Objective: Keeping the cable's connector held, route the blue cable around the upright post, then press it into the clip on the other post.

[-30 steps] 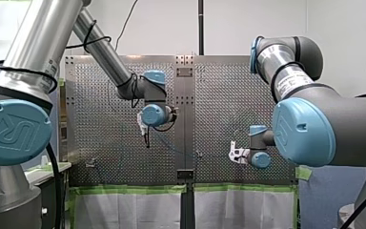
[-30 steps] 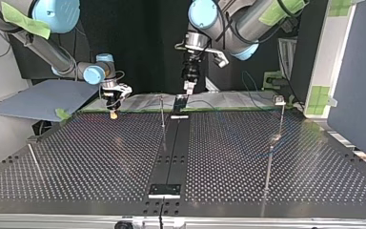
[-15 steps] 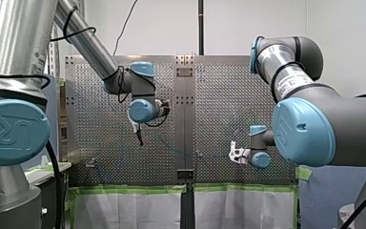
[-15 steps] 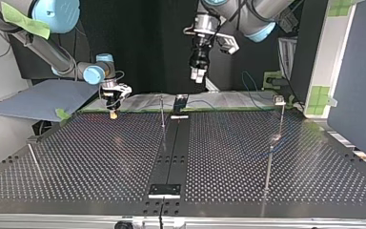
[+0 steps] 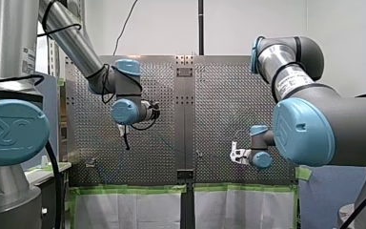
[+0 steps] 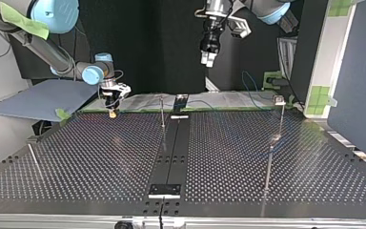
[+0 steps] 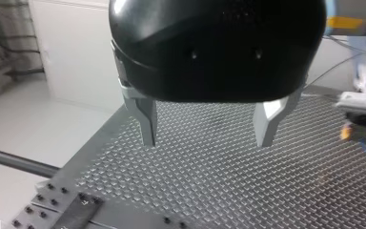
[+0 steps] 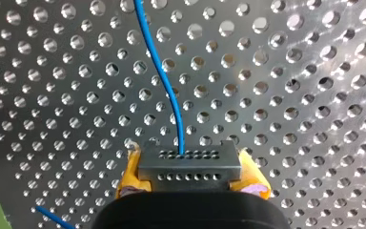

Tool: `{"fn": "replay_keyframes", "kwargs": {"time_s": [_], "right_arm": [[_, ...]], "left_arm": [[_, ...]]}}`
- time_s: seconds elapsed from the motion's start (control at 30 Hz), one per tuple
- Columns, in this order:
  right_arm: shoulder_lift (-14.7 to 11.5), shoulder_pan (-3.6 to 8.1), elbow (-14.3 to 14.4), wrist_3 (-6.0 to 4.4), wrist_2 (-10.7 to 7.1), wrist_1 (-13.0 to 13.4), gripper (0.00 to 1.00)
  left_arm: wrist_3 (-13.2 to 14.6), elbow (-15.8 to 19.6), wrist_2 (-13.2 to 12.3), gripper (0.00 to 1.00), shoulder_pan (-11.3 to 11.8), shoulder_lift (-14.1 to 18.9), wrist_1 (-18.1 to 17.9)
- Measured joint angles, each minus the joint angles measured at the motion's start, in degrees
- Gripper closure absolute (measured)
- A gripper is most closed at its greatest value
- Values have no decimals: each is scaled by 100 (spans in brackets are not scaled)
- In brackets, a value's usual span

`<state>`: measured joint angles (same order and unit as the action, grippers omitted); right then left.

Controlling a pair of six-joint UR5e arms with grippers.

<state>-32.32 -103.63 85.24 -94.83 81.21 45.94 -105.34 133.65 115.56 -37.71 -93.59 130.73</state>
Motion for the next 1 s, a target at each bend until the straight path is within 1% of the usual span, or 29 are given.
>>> {"fn": "replay_keyframes", "kwargs": {"time_s": [0.1, 0.23, 1.0], "right_arm": [[0, 19, -1, 15, 1, -39, 100], [0, 28, -1, 23, 1, -54, 100], [1, 31, -1, 25, 1, -58, 100]], "left_arm": [[28, 155, -2, 0, -1, 2, 13], [45, 236, -3, 0, -1, 3, 14], [49, 254, -3, 0, -2, 4, 15]]}}
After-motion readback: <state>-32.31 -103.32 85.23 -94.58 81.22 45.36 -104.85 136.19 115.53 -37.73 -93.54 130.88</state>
